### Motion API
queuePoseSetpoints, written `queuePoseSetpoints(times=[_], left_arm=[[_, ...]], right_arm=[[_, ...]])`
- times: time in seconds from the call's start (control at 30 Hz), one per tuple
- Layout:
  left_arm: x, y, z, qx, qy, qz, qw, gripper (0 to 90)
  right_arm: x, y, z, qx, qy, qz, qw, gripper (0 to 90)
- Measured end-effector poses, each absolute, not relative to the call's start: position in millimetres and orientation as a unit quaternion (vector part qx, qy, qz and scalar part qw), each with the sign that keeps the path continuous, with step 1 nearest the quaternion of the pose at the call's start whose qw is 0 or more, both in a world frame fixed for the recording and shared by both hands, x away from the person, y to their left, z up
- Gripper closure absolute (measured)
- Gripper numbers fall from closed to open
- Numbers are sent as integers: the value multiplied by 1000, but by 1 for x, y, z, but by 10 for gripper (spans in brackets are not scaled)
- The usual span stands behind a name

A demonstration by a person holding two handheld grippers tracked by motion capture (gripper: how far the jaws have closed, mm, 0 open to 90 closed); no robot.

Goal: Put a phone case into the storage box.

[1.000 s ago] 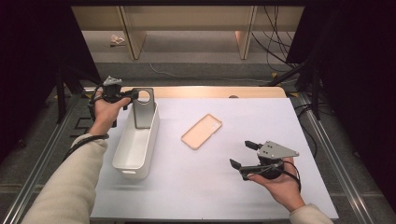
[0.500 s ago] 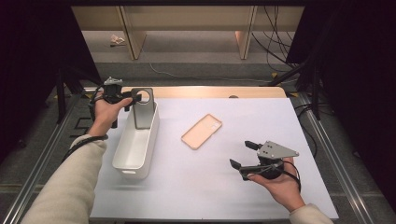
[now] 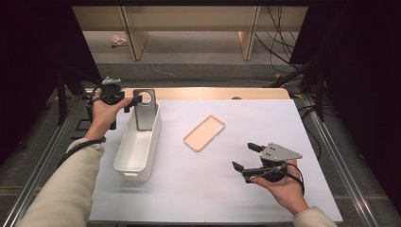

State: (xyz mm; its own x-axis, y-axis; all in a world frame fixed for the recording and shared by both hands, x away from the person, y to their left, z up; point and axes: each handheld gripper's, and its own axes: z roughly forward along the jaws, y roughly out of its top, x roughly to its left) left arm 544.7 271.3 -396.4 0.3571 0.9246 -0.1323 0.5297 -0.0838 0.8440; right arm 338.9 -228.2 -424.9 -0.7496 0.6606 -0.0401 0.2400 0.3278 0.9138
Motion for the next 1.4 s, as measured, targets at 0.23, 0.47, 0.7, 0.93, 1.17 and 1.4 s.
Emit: queuePoseSetpoints(times=[0.23, 0.47, 0.7, 0.93, 1.17, 1.4], left_arm=[[526, 273, -390, 704, 503, 236, 441, 0], [501, 276, -385, 705, 489, 235, 458, 0], [470, 269, -383, 714, 470, 239, 461, 0], [442, 261, -383, 716, 458, 237, 470, 0], [417, 253, -386, 717, 446, 230, 483, 0], [393, 240, -392, 721, 428, 191, 510, 0]], right_arm=[[339, -228, -425, 287, 788, 503, 209, 162], [339, -228, -425, 287, 788, 502, 210, 160], [339, -228, -425, 289, 790, 499, 210, 159], [340, -228, -425, 289, 789, 500, 209, 158], [340, -228, -425, 289, 789, 500, 209, 157], [340, -228, -426, 290, 789, 500, 208, 157]])
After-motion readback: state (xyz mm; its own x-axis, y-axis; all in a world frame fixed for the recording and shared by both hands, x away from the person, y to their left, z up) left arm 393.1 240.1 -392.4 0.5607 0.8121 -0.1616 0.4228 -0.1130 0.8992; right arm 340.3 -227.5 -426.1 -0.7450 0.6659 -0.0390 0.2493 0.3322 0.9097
